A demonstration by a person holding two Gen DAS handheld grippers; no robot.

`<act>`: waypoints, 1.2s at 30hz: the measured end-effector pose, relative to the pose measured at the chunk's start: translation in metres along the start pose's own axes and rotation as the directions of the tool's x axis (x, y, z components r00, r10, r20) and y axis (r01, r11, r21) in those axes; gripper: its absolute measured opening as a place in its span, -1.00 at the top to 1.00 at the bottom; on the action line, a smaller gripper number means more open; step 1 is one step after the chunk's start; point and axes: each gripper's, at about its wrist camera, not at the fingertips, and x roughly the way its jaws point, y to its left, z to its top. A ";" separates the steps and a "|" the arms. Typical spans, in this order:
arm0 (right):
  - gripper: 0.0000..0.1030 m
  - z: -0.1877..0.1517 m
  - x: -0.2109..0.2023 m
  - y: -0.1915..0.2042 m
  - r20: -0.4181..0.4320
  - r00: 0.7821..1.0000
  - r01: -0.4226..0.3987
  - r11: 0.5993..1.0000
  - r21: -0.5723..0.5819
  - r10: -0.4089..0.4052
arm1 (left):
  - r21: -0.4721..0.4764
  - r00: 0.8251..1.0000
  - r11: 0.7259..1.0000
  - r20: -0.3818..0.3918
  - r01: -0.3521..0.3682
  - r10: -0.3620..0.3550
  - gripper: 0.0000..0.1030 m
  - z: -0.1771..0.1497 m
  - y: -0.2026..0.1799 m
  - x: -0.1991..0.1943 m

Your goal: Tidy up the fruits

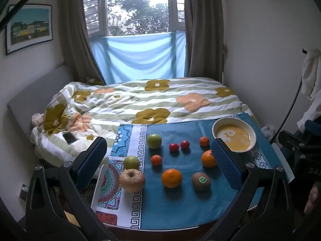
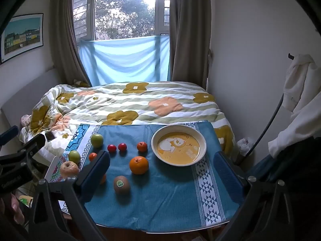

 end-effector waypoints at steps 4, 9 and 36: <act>-0.99 -0.001 0.000 0.000 -0.003 1.000 -0.002 1.000 0.001 0.002 | 0.001 1.000 1.000 0.000 -0.003 0.003 -1.00 -0.001 0.000 -0.001; -0.99 -0.001 0.000 0.001 -0.004 1.000 -0.002 1.000 0.002 0.002 | 0.001 1.000 1.000 -0.003 -0.010 0.010 -1.00 -0.001 -0.002 0.000; -0.99 -0.005 0.004 0.004 -0.011 1.000 -0.006 1.000 0.006 0.007 | -0.001 1.000 1.000 -0.008 -0.016 0.016 -1.00 -0.002 0.000 0.001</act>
